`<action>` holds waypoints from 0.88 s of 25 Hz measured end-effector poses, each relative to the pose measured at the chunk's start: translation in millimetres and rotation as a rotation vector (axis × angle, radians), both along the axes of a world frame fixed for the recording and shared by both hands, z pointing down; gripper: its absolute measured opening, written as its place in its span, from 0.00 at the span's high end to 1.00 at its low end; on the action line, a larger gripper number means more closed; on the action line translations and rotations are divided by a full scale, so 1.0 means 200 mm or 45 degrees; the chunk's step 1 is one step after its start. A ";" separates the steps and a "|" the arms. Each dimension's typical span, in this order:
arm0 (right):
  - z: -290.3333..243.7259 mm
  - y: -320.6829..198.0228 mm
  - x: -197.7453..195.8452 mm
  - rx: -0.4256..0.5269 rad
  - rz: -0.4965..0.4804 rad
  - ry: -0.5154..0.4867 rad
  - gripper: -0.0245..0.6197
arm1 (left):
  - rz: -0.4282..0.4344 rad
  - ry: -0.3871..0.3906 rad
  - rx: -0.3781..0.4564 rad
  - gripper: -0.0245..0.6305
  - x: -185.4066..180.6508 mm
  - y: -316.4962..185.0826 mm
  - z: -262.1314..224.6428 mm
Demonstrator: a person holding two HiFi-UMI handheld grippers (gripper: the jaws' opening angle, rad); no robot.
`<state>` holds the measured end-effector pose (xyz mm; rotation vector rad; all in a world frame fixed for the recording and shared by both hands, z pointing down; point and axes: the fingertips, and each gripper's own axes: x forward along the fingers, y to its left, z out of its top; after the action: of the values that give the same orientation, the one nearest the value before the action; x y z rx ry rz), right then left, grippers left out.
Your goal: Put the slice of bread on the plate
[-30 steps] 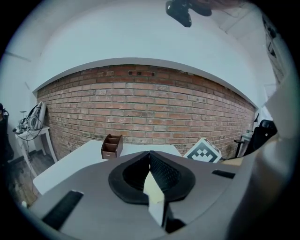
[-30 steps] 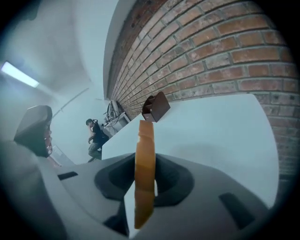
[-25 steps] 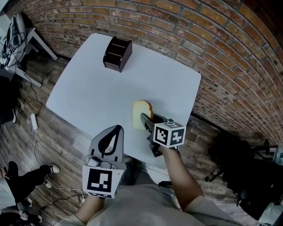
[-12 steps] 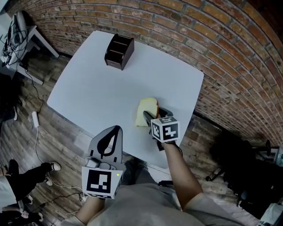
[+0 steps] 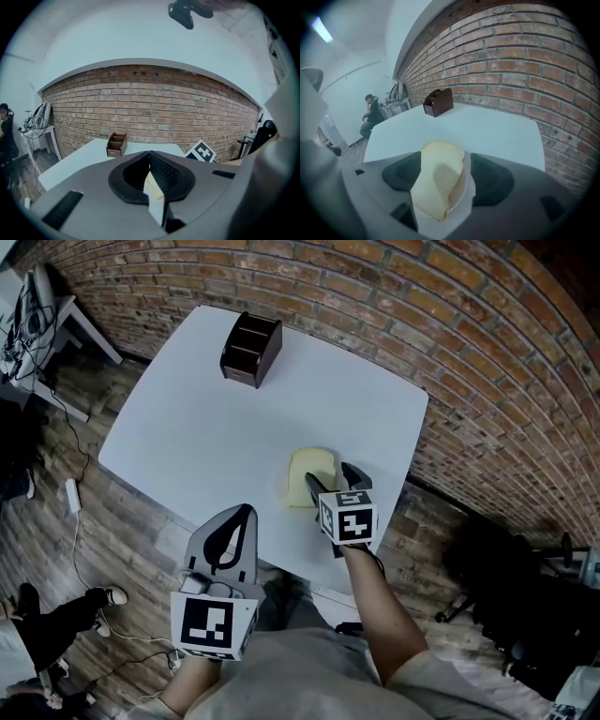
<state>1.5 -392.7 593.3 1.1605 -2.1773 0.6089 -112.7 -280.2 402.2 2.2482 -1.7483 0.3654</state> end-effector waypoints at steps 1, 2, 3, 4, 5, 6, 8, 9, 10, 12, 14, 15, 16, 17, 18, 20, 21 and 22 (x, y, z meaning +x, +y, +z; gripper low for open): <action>-0.02 -0.01 0.00 0.015 0.011 -0.014 0.45 | 0.005 0.001 0.005 0.95 0.00 0.00 0.00; -0.04 -0.01 0.00 0.026 0.018 -0.029 0.45 | 0.008 0.000 0.012 0.95 0.01 0.00 -0.01; -0.06 -0.01 0.01 0.034 0.024 -0.044 0.46 | 0.013 0.000 0.017 0.95 0.01 0.01 -0.01; -0.08 -0.01 0.01 0.043 0.030 -0.055 0.51 | 0.018 0.003 0.021 0.95 0.02 0.01 -0.02; -0.10 -0.01 0.02 0.057 0.038 -0.061 0.58 | 0.024 0.005 0.026 0.95 0.03 0.01 -0.02; -0.12 -0.01 0.03 0.074 0.050 -0.064 0.65 | 0.031 0.005 0.032 0.95 0.04 0.01 -0.03; -0.18 -0.01 0.05 0.118 0.082 -0.073 0.78 | 0.047 0.009 0.038 0.95 0.05 0.01 -0.04; -0.21 -0.01 0.06 0.143 0.099 -0.083 0.84 | 0.056 0.015 0.038 0.95 0.07 0.01 -0.05; -0.24 -0.02 0.06 0.168 0.115 -0.094 0.89 | 0.064 0.020 0.040 0.95 0.08 0.01 -0.06; -0.30 -0.02 0.07 0.218 0.139 -0.112 0.94 | 0.079 0.023 0.053 0.95 0.10 0.02 -0.07; -0.36 -0.01 0.08 0.266 0.152 -0.132 0.95 | 0.092 0.026 0.061 0.95 0.11 0.03 -0.08; -0.40 0.00 0.08 0.290 0.155 -0.143 0.95 | 0.099 0.030 0.061 0.95 0.12 0.03 -0.08; -0.44 0.01 0.07 0.316 0.155 -0.152 0.95 | 0.107 0.033 0.062 0.95 0.13 0.04 -0.09; -0.48 0.03 0.07 0.343 0.153 -0.159 0.95 | 0.115 0.036 0.065 0.95 0.14 0.04 -0.10; -0.53 0.05 0.07 0.372 0.149 -0.165 0.95 | 0.122 0.039 0.069 0.95 0.15 0.05 -0.10; -0.62 0.09 0.07 0.428 0.139 -0.178 0.95 | 0.138 0.042 0.083 0.95 0.17 0.06 -0.11; -0.67 0.12 0.07 0.453 0.136 -0.187 0.95 | 0.147 0.044 0.090 0.95 0.18 0.06 -0.11; -0.71 0.14 0.07 0.475 0.133 -0.200 0.95 | 0.156 0.047 0.092 0.95 0.20 0.07 -0.12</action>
<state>15.2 -364.0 451.0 1.4680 -2.4470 0.3530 -73.4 -267.1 379.0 2.4044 -1.6349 0.2877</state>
